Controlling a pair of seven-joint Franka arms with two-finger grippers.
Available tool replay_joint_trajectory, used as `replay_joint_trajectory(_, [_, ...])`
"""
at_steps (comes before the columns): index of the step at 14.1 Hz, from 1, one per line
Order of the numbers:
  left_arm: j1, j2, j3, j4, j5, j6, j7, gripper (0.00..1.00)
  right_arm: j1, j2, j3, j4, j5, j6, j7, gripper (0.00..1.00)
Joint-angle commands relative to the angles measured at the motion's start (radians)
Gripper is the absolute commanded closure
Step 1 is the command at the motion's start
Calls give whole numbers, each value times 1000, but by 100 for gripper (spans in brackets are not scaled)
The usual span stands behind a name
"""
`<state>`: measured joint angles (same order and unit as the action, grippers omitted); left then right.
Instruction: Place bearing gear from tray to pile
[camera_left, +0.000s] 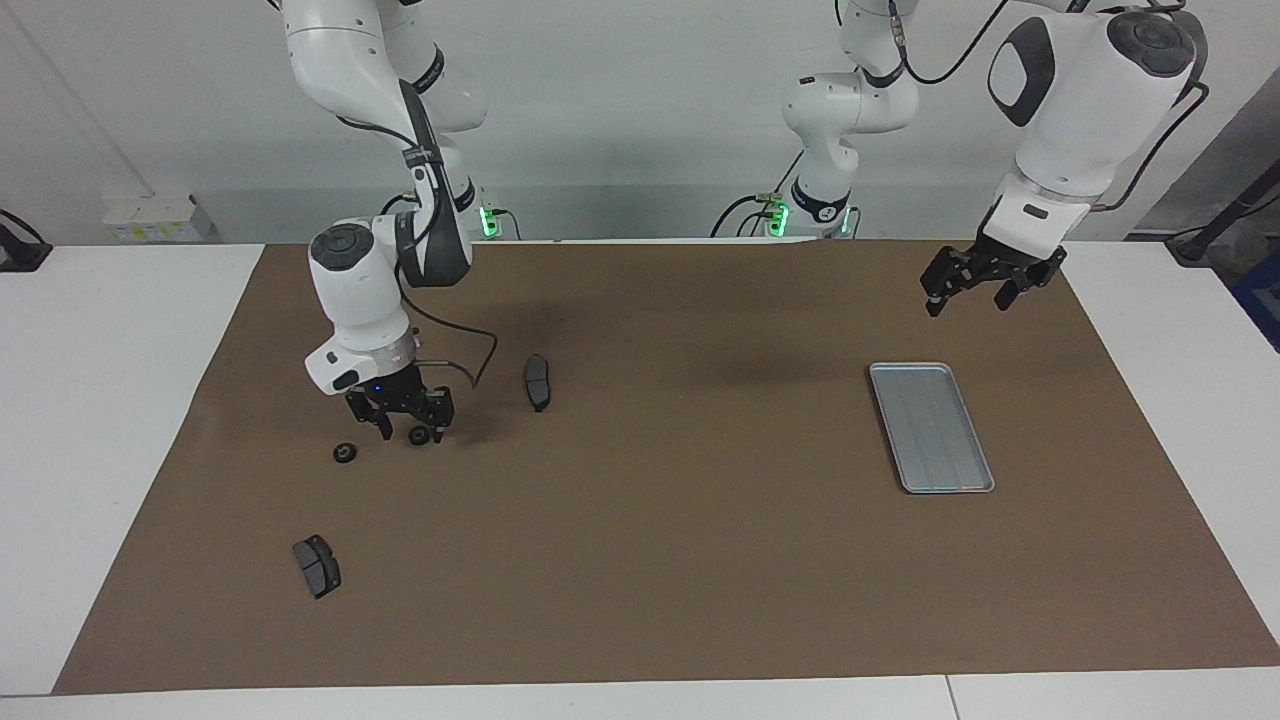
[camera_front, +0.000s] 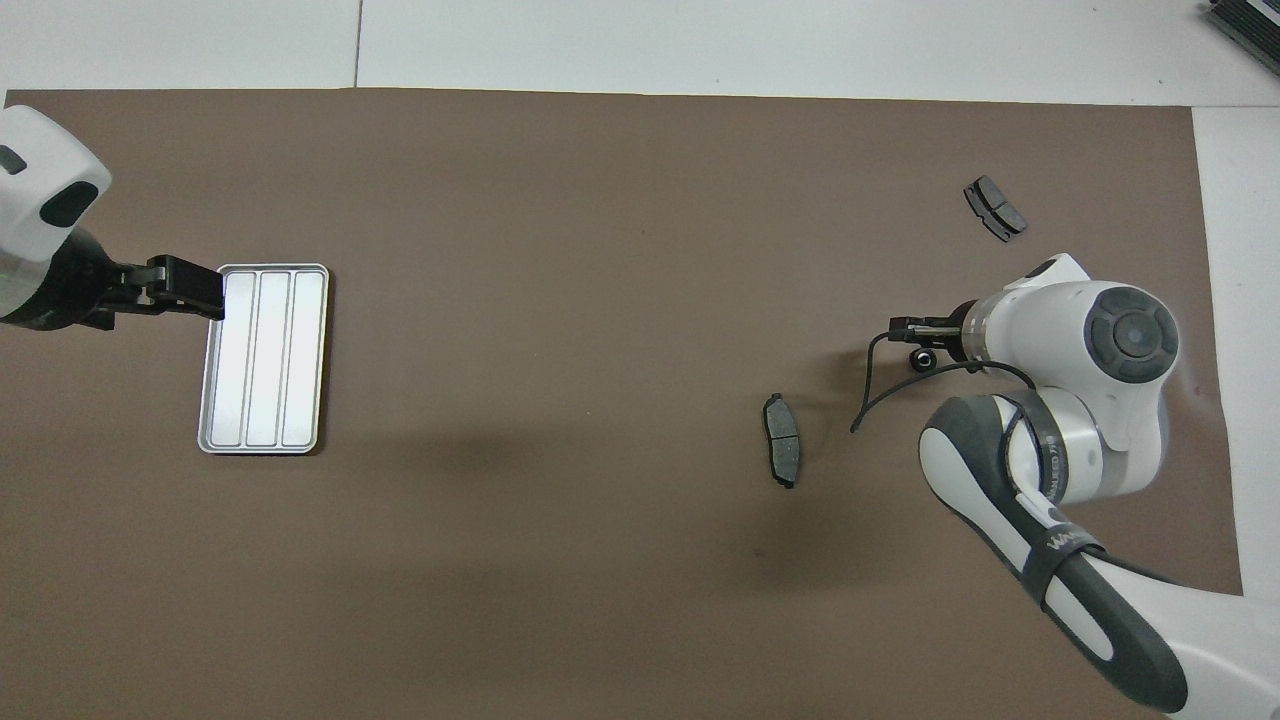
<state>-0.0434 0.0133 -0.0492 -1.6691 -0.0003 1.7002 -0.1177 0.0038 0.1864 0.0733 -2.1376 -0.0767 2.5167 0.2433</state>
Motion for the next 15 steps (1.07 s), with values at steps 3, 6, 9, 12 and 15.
replay_joint_trajectory(3, [11, -42, -3, -28, 17, -13, 3, 0, -15, -62, 8, 175, 32, -270, -29, 0])
replay_joint_trajectory(6, [10, -42, -3, -27, 17, -11, 3, 0, -22, -111, 6, 316, 32, -488, -38, 0])
replay_joint_trajectory(9, [11, -42, -3, -27, 17, -13, 3, 0, -21, -116, 9, 465, 32, -688, -38, 0])
replay_joint_trajectory(12, [11, -42, -3, -27, 17, -13, 3, 0, -24, -140, 8, 496, 38, -765, -39, 0])
replay_joint_trajectory(15, [11, -42, -3, -27, 17, -13, 3, 0, -19, -156, 8, 516, 61, -829, -41, 0])
